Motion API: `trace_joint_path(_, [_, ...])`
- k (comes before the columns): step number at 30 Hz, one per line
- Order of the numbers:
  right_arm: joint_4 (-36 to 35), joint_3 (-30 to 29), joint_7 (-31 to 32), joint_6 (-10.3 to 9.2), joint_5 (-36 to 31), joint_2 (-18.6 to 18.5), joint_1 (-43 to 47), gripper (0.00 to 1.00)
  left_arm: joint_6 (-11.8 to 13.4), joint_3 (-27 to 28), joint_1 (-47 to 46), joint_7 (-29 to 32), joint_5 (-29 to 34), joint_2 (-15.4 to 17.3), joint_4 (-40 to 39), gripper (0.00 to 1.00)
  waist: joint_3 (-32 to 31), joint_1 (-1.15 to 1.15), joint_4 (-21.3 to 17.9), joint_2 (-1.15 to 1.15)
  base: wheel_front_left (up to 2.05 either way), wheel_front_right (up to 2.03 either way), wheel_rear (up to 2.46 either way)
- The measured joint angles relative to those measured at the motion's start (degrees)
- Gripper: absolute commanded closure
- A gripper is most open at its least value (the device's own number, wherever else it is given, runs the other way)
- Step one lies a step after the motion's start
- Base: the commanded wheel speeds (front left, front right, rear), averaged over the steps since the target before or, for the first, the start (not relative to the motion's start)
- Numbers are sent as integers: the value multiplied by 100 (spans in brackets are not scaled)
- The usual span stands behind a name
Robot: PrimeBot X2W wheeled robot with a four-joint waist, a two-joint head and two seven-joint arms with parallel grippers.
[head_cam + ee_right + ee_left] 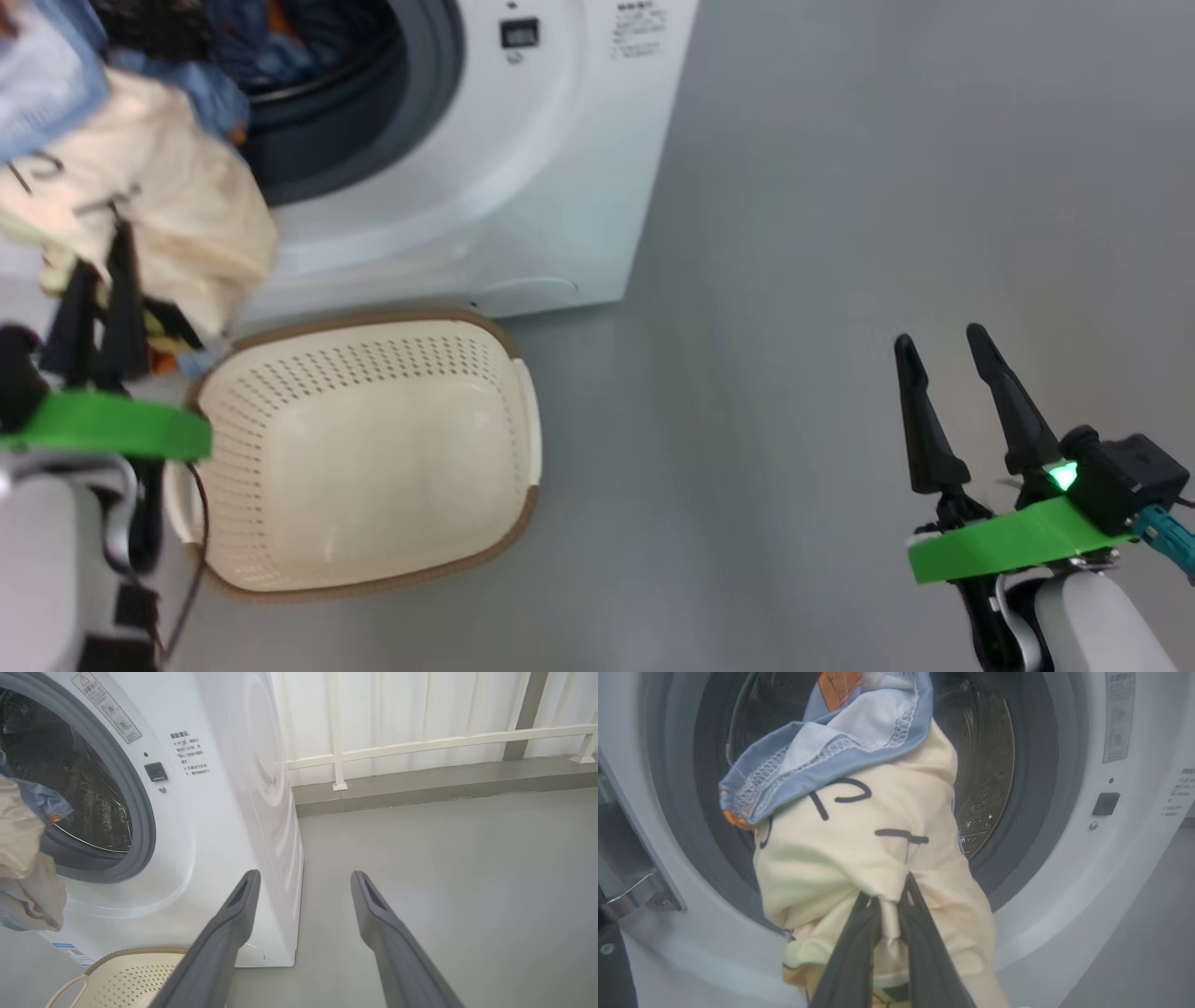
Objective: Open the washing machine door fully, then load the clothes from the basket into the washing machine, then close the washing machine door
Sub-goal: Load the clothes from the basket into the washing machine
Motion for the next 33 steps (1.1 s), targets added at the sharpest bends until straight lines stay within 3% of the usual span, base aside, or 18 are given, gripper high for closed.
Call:
trace_joint_path(9, [2, 149, 0, 0, 0, 178, -256, 0, -33, -136, -1736, 0, 30, 379, 1404, 100, 592, 0, -513, 0, 0, 0, 0])
trace_joint_path(21, [-3, 392, 0, 0, 15, 283, -465, 0, 5, -109, -3330, -1, 191, 818, 2687, 100, 1086, -1, -1016, 0, 0, 0, 0])
trace_joint_path(33, [-104, 539, 0, 0, 215, 328, -572, 0, 221, 5, -4163, -1, 457, 1285, 2618, 100, 1501, -1, -1463, 0, 0, 0, 0])
